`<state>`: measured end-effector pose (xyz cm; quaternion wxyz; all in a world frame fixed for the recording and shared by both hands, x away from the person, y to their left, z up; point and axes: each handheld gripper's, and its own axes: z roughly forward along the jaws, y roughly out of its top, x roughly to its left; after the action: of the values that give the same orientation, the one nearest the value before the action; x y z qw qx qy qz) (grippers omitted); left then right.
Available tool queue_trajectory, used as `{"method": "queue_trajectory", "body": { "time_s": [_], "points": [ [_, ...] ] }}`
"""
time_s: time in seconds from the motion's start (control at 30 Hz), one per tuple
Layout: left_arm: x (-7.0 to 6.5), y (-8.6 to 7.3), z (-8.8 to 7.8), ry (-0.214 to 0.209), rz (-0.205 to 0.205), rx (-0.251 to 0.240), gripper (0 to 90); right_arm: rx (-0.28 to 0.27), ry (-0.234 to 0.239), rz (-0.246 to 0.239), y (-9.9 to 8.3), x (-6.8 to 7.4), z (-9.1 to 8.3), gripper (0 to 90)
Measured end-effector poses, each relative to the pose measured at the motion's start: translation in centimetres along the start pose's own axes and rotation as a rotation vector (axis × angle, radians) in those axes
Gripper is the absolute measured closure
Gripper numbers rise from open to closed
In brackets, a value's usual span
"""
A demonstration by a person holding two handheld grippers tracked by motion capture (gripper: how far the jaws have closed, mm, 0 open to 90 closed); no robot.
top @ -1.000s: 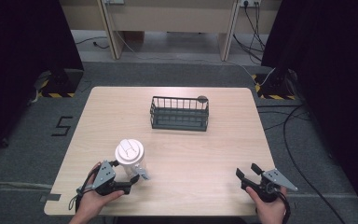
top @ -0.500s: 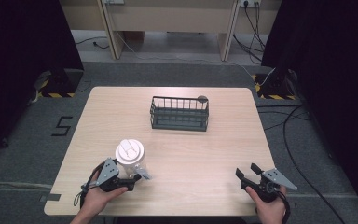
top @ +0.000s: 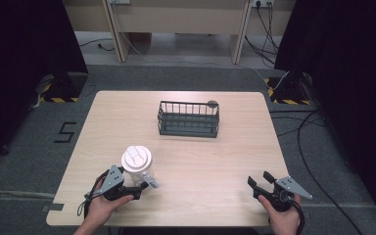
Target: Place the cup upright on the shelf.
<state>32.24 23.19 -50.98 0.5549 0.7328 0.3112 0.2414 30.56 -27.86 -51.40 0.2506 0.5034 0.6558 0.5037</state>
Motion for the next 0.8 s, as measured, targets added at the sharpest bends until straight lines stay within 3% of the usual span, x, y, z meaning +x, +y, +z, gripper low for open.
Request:
{"method": "queue_trajectory", "body": {
  "time_s": [0.8],
  "points": [
    [0.3, 5.1, 3.0, 0.002, 0.014, -0.06, 17.7, 0.003, -0.002, 0.001, 0.0, -0.1, 0.0, 28.9]
  ]
}}
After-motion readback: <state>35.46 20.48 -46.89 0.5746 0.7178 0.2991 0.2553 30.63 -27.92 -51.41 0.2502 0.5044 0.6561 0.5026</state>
